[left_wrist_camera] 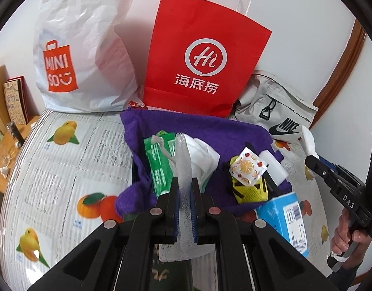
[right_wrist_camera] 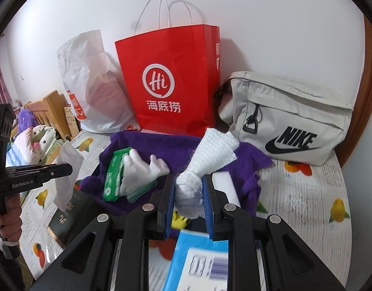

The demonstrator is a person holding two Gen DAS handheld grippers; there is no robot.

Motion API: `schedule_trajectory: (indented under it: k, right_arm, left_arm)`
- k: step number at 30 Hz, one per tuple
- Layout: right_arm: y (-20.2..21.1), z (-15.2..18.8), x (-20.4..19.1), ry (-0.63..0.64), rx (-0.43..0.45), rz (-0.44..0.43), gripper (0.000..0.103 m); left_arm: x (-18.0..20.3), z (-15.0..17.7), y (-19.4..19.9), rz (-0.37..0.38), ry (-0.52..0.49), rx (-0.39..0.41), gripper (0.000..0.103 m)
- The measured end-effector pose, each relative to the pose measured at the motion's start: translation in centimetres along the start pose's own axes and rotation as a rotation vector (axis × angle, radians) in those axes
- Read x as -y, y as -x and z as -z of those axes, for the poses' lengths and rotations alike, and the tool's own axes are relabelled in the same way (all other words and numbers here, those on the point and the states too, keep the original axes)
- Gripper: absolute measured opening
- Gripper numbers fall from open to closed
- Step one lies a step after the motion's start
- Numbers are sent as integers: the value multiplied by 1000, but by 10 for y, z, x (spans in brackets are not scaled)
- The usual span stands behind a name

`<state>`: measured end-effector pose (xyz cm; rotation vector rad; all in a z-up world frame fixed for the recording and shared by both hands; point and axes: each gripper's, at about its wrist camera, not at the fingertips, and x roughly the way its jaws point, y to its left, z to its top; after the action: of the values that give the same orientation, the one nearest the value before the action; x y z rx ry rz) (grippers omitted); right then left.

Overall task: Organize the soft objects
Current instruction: 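Carry the mesh bag with both tools toward the purple towel, then open both tools to lay the mesh bag on the towel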

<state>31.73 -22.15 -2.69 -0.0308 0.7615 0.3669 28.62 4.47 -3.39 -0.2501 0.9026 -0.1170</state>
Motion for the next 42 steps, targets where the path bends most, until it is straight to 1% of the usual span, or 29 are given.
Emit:
schedule_trajectory:
  k: [10,13,16,22,28,31,36,37,38,39,40,41,42]
  right_arm:
    - [-47,-20,15,15,-44,7,22]
    - [-62,-22,19,9,-66,7,22]
    - [-76,-22,20,2,-91,-14,22]
    - [-101,-21,23,-5,-144,-21,22]
    - [-119,-18,26,-12,-182,-16,22]
    - [-127,-14,29,-23,-210,-14,23]
    - [-130,-13,31,-36,-210,-21,25]
    - [-130,-13,30,-33,-210,-23,26]
    - [-130,-13,29,-27,-212,-23,29]
    - [-129,-13,28,-19,-212,-23,35]
    - [-128,-13,28,-17,-209,-22,38]
    - [-128,-14,27,-18,-205,-21,44]
    - [-126,-15,27,-19,-199,-20,51]
  left_arm:
    - [-2,-24,-37,-2,-7,-25,8]
    - [-5,-28,-50,-1,-2,-39,8]
    - [-9,-31,-64,22,19,-63,8]
    - [-13,-39,-82,27,25,-77,8]
    - [-10,-45,-99,34,22,-101,8]
    - [-7,-44,-108,20,10,-117,8]
    - [-6,-43,-115,16,21,-131,8]
    - [-5,-42,-116,16,20,-133,9]
    - [-5,-43,-117,14,20,-136,11]
    - [-4,-43,-117,13,22,-138,14]
    - [-4,-43,-117,13,24,-138,22]
    - [-3,-43,-117,14,22,-138,29]
    - [-3,-44,-115,10,19,-134,31]
